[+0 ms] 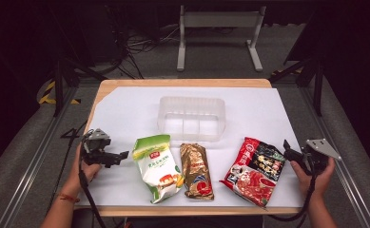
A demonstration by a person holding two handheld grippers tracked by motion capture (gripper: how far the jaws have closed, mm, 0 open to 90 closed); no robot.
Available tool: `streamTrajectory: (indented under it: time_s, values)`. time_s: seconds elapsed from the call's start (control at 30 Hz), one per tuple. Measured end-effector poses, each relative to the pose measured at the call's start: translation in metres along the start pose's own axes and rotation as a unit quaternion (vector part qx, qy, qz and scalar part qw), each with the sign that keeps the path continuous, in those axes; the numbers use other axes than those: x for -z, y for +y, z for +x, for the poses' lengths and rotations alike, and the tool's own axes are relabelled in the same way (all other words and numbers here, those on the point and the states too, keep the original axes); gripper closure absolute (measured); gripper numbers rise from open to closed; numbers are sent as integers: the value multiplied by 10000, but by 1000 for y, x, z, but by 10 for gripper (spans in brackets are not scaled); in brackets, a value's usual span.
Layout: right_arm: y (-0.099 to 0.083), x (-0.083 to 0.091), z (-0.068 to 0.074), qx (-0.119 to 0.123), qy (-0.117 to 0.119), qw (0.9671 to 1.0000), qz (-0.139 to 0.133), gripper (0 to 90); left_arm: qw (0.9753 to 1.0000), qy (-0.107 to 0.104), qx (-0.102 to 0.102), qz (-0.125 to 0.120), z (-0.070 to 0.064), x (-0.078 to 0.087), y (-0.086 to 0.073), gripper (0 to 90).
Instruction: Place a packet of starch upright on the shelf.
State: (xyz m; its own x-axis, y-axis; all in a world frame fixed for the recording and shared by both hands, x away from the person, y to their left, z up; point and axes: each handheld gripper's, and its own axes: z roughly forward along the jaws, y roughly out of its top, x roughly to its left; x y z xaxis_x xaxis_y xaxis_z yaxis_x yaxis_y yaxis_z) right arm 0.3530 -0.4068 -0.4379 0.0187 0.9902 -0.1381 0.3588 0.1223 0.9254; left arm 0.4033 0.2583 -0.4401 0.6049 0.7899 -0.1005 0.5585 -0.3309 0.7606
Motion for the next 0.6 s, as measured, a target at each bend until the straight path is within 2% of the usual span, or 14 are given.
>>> streamTrajectory:
  time_s: [0.03, 0.07, 0.1, 0.23, 0.27, 0.3, 0.33, 0.37, 0.4, 0.43, 0.47, 0.53, 0.57, 0.6]
  values:
    - [0, 0, 0, 1, 5, 10000, -2, 117, 9998, 131, 52, -138, 0, 4, 0, 22]
    - [0, 0, 0, -1, 14, 10000, -5, 117, 9997, 159, 52, -202, -1, 7, 0, 37]
    - [0, 0, 0, 0, 18, 10000, -6, 117, 9997, 132, -56, -185, -4, 8, 1, 31]
    - [0, 0, 0, 26, -1, 10000, 38, 117, 9994, 105, -210, -235, -13, 12, 1, 32]
    - [0, -1, 1, 56, 13, 10000, 35, 117, 9987, 7, -394, -333, -16, 15, 2, 36]
    - [0, -1, 1, 53, 12, 10000, 38, 117, 9987, 7, -394, -333, -16, 15, 2, 33]
    - [1, -1, 1, 61, -1, 10000, 49, 117, 9977, -59, -523, -422, -20, 17, 4, 34]
    - [1, -1, 1, 61, -1, 10000, 49, 117, 9977, -59, -523, -422, -20, 17, 4, 34]
    - [0, -1, 2, 67, -9, 10000, 43, 117, 9966, -151, -679, -430, -23, 17, 5, 34]
    - [0, 0, 1, 73, -5, 10000, 19, 117, 9960, -199, -753, -447, -25, 17, 5, 33]
    - [0, 0, 1, 60, 19, 10000, -19, 117, 9955, -171, -819, -435, -28, 16, 5, 34]
    - [0, 2, 0, 15, 76, 9999, -117, 117, 9949, -319, -866, -397, -32, 14, 6, 40]
    - [0, 3, 0, 1, 56, 9999, -111, 117, 9941, -378, -956, -340, -35, 12, 6, 41]
    - [0, 3, -1, 2, 107, 9998, -186, 117, 9935, -364, -1026, -328, -37, 12, 6, 51]
